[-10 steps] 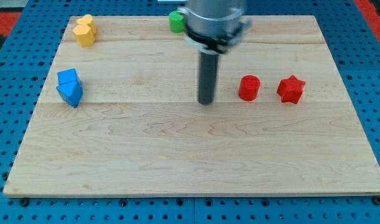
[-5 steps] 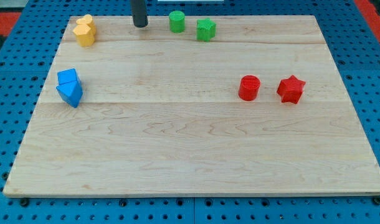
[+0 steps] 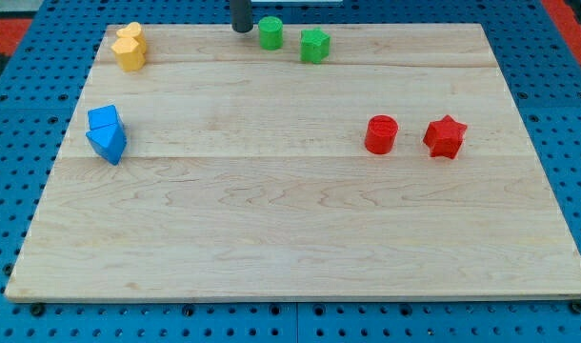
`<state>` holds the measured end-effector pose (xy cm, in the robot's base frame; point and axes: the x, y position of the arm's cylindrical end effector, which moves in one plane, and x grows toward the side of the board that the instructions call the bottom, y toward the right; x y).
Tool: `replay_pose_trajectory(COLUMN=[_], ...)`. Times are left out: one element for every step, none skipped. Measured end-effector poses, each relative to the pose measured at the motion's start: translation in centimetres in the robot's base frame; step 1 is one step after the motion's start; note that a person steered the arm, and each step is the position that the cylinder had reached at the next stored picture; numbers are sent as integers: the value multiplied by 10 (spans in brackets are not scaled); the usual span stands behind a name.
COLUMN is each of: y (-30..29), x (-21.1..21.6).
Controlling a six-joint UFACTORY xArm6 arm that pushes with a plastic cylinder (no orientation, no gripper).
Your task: Move the green circle towards the center
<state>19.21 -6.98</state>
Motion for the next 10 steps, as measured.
replay_pose_trajectory(y=[6, 15, 61, 82, 92, 78, 77, 110, 129, 127], x=[0, 1, 1, 26, 65, 76, 64, 52, 88, 136])
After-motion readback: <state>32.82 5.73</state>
